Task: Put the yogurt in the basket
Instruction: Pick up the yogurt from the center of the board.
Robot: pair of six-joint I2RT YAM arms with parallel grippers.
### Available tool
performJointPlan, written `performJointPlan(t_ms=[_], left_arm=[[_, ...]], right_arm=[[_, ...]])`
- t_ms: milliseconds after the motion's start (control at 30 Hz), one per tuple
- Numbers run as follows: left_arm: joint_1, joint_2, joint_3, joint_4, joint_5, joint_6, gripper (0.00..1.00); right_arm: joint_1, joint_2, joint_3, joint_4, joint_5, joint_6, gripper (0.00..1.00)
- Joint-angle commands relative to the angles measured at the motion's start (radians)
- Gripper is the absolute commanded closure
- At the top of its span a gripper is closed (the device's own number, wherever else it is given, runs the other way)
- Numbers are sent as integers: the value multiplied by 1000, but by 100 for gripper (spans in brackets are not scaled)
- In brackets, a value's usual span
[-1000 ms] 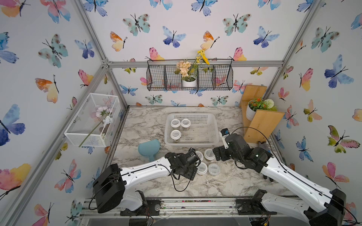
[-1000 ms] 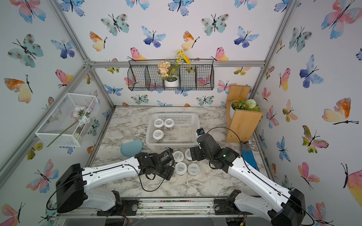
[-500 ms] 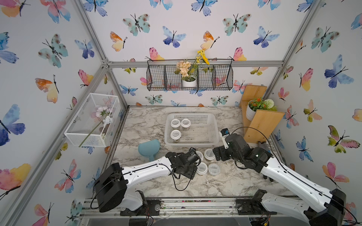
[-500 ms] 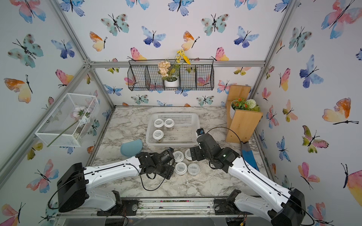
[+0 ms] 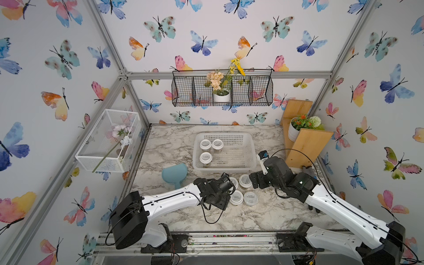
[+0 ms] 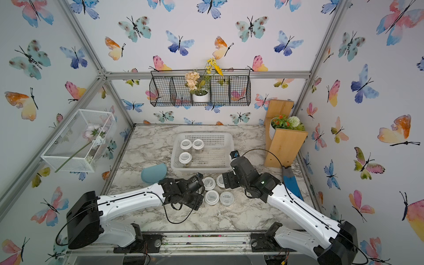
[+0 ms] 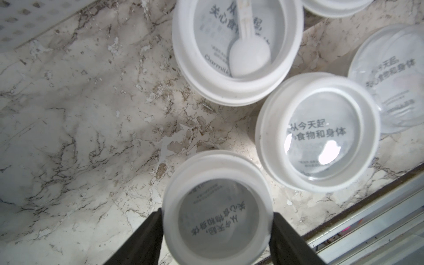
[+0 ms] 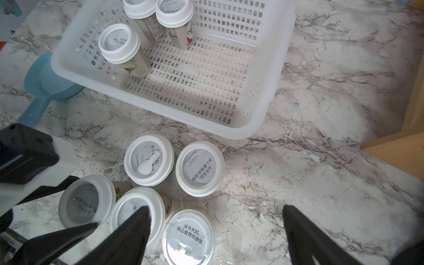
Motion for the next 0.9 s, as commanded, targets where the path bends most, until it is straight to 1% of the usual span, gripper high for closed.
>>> performJointPlan(t_ms=[0, 267, 467, 600, 867], left_arm=[[5, -41, 46, -67, -35, 6, 31], [7, -70, 177, -212, -91, 22, 31], [28, -69, 296, -295, -82, 28, 31], [38, -44, 401, -344, -94, 43, 31], [107, 51, 597, -408, -97, 133, 31]], right_arm=[[4, 1, -3, -9, 1, 4, 7], [4, 4, -3, -8, 0, 4, 7], [5, 3, -4, -7, -2, 4, 7], [4, 8, -2, -7, -5, 3, 7], [4, 10, -4, -5, -6, 3, 7]])
